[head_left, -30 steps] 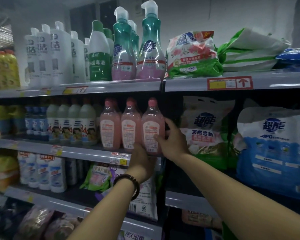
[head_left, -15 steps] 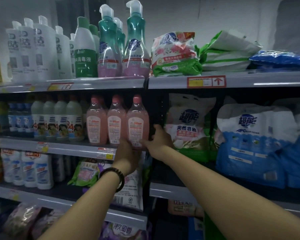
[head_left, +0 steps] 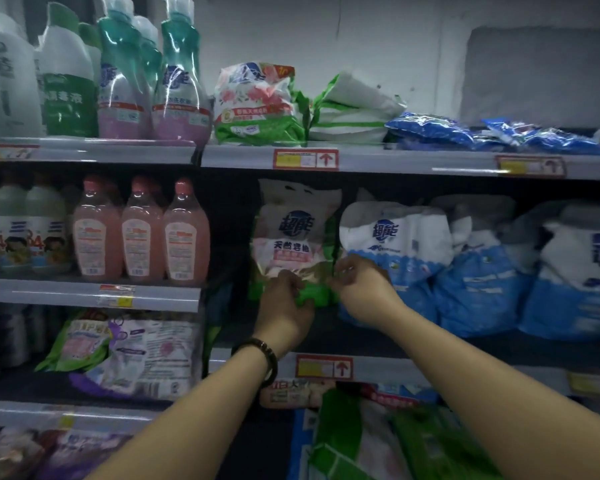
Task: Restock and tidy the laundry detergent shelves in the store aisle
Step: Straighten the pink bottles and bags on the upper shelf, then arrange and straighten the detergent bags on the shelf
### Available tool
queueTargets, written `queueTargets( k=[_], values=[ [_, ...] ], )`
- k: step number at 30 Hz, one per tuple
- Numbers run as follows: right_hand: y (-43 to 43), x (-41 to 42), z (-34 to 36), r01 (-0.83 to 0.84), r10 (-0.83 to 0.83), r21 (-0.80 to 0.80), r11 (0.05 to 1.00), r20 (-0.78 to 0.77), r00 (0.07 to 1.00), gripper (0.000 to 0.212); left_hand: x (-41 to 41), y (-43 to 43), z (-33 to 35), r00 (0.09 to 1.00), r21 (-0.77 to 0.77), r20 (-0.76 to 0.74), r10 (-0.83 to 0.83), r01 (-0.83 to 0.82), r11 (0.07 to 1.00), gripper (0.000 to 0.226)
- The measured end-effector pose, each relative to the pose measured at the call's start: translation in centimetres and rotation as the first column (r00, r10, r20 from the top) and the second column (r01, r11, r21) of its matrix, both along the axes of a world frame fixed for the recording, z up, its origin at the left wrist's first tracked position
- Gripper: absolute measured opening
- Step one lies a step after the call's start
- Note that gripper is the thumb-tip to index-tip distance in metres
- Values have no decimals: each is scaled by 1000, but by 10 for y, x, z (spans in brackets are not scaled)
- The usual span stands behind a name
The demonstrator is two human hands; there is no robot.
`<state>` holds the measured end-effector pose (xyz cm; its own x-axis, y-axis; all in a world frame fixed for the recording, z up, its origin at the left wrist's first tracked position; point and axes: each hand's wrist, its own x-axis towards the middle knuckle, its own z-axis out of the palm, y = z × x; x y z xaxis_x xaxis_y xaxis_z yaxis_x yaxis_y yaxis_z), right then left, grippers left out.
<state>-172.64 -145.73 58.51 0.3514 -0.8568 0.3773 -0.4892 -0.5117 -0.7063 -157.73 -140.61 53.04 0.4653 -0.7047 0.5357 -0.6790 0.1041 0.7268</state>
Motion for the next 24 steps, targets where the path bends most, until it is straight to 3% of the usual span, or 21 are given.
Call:
queueTargets(
  k=[4, 7, 11, 14, 17, 20, 24],
  values=[
    [-27, -60, -12, 109, -109, 50, 993, 2, 994, 29, -38, -37, -18, 994, 125, 16, -111, 108, 986, 28],
    [-45, -98, -23, 208, -212, 86, 974, 29, 977, 33, -62, -62, -28, 984, 128, 36, -172, 166, 978, 57],
    [-66, -129, -43, 302, -302, 6, 953, -25, 953, 53, -97, -91, -30, 993, 92, 71, -100, 93, 991, 106],
    [-79, -141, -50, 286, -286, -28, 958, 23, 958, 59, -127, -110, -30, 988, 90, 152, 35, -49, 995, 123],
    [-89, -143, -55, 209, -208, -25, 978, 29, 978, 56, -151, -132, -37, 919, 37, 375, 121, -145, 989, 120],
    [-96, -141, -62, 134, -137, -74, 988, -27, 990, 50, -171, -150, -42, 770, -52, 615, 171, -176, 983, 109],
    [-101, -146, -70, 63, -70, -139, 988, -45, 997, 42, -170, -176, -54, 647, -76, 745, 160, -156, 985, 100]
  ],
)
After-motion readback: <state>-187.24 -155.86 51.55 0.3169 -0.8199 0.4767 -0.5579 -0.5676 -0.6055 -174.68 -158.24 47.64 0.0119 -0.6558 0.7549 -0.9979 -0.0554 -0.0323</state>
